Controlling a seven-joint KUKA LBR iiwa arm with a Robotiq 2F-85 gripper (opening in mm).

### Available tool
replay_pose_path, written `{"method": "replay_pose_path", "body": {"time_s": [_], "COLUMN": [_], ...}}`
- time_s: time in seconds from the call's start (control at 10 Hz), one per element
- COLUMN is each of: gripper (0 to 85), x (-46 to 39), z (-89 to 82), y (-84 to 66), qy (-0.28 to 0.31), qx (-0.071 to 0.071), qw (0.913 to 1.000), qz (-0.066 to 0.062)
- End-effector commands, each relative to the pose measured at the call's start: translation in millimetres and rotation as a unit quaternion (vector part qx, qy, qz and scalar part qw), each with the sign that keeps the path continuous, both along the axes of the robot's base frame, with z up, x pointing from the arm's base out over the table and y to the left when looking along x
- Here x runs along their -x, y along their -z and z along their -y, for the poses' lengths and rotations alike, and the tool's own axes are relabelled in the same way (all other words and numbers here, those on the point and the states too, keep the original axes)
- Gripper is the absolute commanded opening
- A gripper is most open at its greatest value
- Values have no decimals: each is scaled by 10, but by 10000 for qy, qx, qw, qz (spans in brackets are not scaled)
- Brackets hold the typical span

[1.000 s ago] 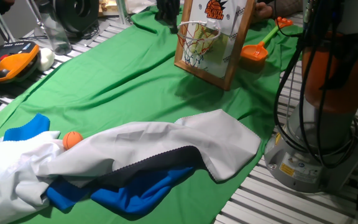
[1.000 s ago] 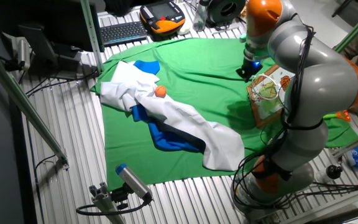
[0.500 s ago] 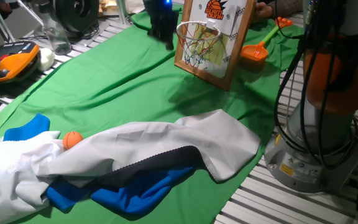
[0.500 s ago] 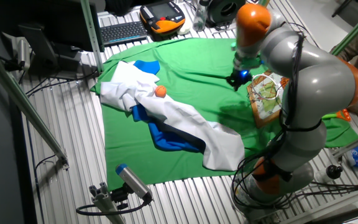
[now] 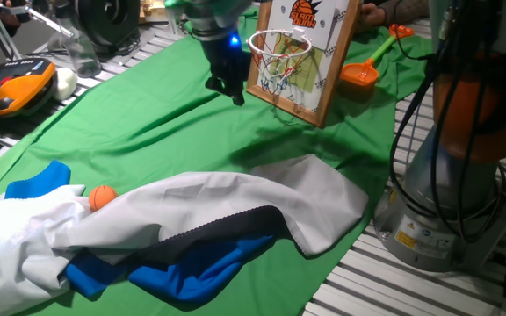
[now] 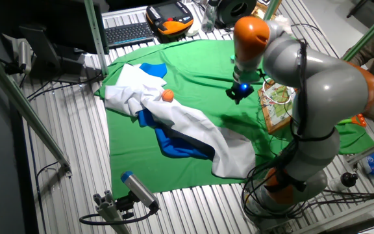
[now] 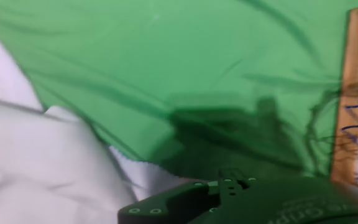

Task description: Grab a basketball, release it and shoot it into the basket

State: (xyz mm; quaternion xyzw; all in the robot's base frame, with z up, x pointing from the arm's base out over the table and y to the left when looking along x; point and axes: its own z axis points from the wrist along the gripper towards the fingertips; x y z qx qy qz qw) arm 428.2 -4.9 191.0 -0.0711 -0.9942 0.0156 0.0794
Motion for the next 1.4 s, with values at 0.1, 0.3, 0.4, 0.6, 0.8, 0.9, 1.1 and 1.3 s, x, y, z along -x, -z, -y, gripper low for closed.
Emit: {"method": "replay_pose_path", "body": {"time_s": [0.1, 0.3, 0.4, 0.6, 0.8, 0.9, 1.1, 1.3], "gripper": [0, 0, 0, 0, 0, 0, 0, 0], "x": [-27, -20, -23, -33, -31, -34, -37, -32], "z": [4, -3, -4, -1, 0, 2, 3, 7], "y": [-5, -12, -15, -13, -19, -18, -21, -36], "qy": [-283, -329, -381, -410, -437, -445, -550, -602], "qx": [260, 208, 192, 194, 126, 109, 76, 198], "qw": [9992, 9991, 9990, 9989, 9990, 9989, 9985, 9980], "qz": [141, 148, 130, 113, 53, 54, 27, 10]}}
